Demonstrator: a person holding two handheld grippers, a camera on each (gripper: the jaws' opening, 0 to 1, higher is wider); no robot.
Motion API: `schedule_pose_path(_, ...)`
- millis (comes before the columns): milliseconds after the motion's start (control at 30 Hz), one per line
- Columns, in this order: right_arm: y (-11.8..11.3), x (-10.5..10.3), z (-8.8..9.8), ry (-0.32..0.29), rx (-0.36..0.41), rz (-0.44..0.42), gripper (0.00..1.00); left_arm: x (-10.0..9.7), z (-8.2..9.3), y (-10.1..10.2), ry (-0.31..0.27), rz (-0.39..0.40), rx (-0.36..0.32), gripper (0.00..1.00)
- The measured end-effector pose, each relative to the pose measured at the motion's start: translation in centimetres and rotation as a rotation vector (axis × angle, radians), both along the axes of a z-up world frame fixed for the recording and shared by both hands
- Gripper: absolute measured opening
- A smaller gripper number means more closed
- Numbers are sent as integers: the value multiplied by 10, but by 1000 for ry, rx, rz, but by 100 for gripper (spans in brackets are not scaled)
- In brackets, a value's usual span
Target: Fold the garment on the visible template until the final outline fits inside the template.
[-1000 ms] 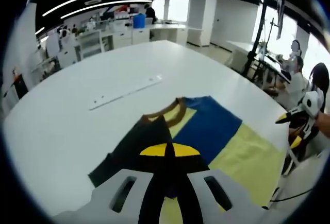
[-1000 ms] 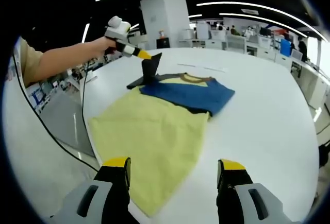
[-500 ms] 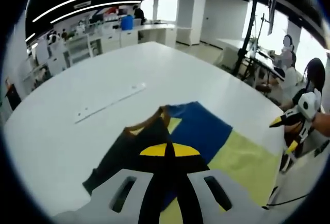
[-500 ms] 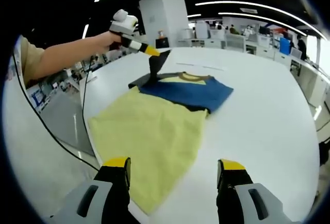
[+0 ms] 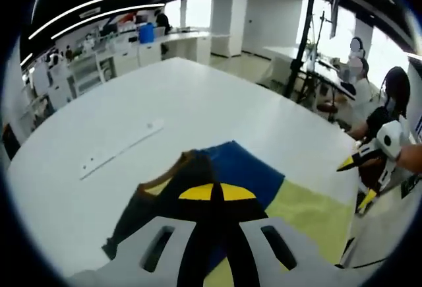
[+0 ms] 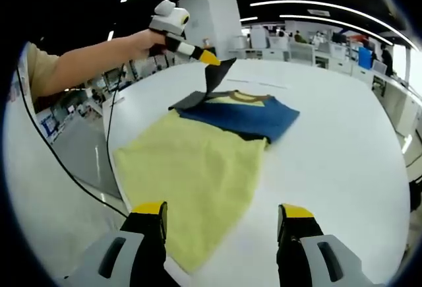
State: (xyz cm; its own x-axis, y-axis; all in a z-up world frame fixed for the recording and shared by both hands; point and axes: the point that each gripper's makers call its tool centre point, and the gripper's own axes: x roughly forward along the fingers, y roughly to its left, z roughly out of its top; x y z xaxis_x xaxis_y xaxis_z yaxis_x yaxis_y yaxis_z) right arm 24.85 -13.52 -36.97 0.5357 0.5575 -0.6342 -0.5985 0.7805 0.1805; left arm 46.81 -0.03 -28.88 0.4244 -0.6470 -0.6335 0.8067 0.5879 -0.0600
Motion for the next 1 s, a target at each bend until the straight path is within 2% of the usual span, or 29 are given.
schedule_pose_path(600, 1, 1, -3, 8, 2, 0, 66, -2, -8, -40, 19, -54, -2, 0)
schedule_pose_path(1000, -2, 0, -8, 23, 0, -6, 66, 0, -33, -56, 62, -61, 21, 0)
